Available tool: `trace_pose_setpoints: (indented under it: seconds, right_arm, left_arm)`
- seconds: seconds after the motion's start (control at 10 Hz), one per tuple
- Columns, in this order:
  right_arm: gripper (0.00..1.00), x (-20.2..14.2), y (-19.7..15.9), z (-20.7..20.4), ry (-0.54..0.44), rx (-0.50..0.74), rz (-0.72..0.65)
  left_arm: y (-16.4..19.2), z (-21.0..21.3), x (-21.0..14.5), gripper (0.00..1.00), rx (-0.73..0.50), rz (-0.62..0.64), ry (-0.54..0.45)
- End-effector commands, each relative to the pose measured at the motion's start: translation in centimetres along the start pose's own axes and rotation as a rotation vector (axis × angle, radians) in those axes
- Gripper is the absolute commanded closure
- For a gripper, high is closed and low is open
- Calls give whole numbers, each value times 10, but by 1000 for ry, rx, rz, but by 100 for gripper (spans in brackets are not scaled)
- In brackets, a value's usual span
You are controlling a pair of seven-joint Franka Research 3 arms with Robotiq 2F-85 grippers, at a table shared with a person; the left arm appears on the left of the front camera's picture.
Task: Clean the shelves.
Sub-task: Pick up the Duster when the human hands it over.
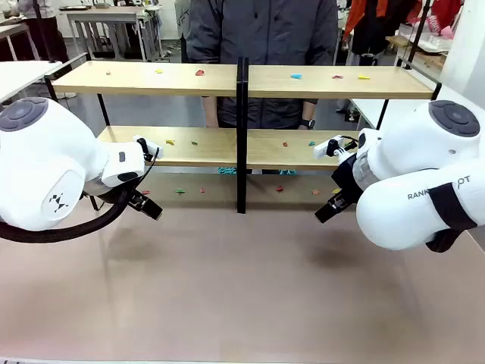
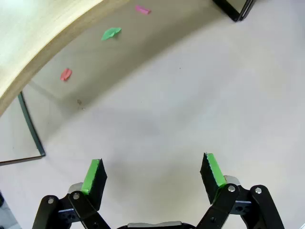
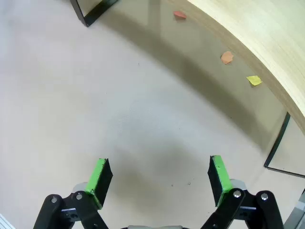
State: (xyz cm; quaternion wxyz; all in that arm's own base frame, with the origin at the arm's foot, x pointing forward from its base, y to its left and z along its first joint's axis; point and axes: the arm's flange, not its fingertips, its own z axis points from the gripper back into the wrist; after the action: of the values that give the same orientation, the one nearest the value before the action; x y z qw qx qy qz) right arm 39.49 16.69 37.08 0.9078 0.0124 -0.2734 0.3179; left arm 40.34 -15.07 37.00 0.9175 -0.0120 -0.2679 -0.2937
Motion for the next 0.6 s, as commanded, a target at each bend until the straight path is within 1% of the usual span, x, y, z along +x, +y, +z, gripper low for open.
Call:
trace_pose_setpoints:
  seconds: [0.0,0.5]
  right_arm:
    - [0,0,0,0,0,0,0]
    - [0,0,0,0,0,0,0]
  left_arm:
    - [0,0,0,0,0,0,0]
    - [0,0,0,0,0,0,0]
